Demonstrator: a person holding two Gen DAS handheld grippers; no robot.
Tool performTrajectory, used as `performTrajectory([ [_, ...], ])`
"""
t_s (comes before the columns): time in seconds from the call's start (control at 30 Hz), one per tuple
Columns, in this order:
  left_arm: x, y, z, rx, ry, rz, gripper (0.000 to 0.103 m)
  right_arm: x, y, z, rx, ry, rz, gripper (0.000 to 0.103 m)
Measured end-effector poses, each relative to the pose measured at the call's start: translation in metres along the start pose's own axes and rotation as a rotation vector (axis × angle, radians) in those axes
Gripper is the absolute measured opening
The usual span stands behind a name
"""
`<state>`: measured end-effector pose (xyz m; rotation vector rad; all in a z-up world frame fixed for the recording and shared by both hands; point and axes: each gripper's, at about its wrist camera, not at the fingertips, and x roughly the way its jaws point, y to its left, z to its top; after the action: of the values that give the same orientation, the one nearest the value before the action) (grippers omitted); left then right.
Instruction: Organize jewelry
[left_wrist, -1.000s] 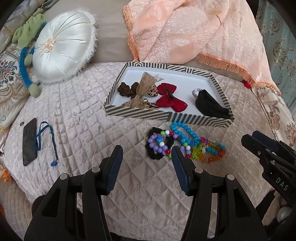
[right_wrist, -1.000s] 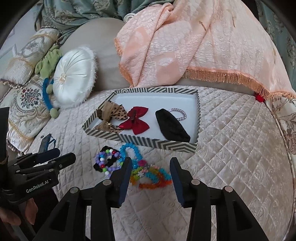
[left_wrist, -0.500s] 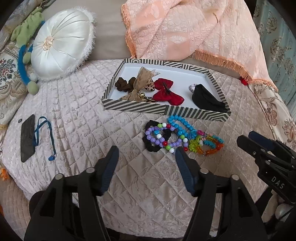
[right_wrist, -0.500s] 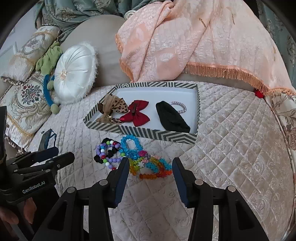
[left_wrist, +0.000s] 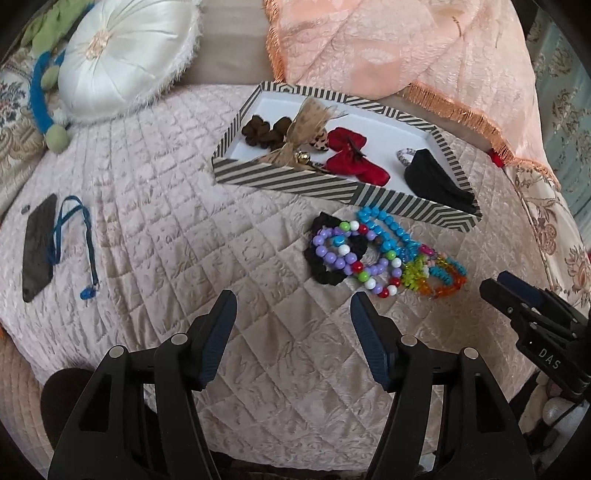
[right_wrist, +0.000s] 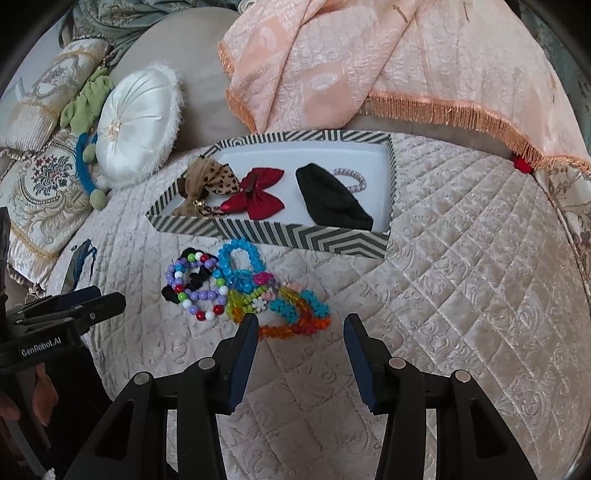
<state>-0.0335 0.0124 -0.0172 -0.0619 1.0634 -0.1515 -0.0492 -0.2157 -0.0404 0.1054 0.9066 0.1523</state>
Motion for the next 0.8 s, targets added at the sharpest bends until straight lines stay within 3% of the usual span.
performTrajectory([
  [0.43,0.011,0.007,0.005,-0.018,0.025,-0.023,0.064,0.031,-0.011,0.004,0.014,0.031,0.011,0.046],
  [0.7,0.018,0.007,0.008,-0.027,0.037,-0.033,0.064,0.030,-0.019,-0.002,0.016,0.015,0.042,0.012],
  [0.8,0.019,0.005,0.010,-0.026,0.037,-0.044,0.064,0.022,-0.028,-0.002,0.029,0.005,0.026,0.008],
])
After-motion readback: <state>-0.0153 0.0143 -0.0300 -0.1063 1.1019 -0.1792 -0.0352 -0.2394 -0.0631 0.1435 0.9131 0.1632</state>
